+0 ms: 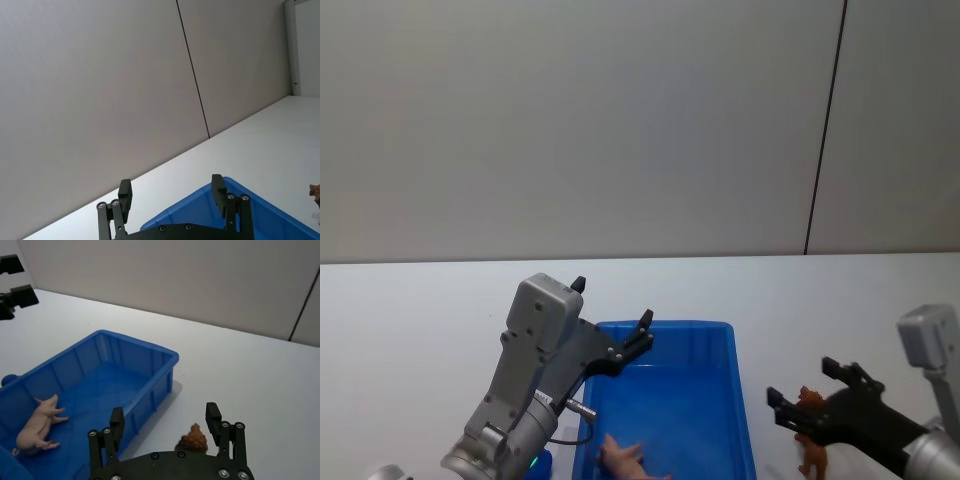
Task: Pick up the two dolls from the table and place them into the box.
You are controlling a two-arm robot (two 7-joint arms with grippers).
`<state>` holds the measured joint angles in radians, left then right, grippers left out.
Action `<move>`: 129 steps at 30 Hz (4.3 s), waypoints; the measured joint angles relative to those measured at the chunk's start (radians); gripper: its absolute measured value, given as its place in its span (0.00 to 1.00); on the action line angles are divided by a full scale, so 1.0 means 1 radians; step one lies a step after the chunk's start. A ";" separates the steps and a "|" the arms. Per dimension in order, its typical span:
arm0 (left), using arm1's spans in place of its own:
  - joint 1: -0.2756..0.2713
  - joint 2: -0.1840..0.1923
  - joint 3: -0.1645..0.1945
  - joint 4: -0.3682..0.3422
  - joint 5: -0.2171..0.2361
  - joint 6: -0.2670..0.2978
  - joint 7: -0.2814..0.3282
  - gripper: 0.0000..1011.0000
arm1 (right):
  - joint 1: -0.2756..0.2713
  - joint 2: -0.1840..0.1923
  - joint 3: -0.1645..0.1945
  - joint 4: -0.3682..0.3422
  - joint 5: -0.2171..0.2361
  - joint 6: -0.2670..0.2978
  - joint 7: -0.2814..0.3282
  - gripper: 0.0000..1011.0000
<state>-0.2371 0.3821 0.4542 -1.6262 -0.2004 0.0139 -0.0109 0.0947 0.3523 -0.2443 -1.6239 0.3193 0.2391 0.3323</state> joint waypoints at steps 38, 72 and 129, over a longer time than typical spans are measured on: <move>0.000 0.000 0.000 0.000 0.000 0.000 0.000 0.99 | 0.080 -0.034 0.008 0.166 0.119 0.174 -0.020 0.64; 0.000 0.000 0.000 0.000 0.000 0.000 0.000 0.99 | 0.212 -0.106 -0.030 0.163 0.084 0.103 0.074 0.42; 0.027 0.026 -0.011 -0.029 0.004 0.029 0.029 0.99 | 0.155 -0.022 -0.023 0.147 0.006 -0.064 0.197 0.99</move>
<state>-0.2102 0.4081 0.4432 -1.6552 -0.1965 0.0426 0.0178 0.2495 0.3303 -0.2678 -1.4773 0.3256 0.1749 0.5291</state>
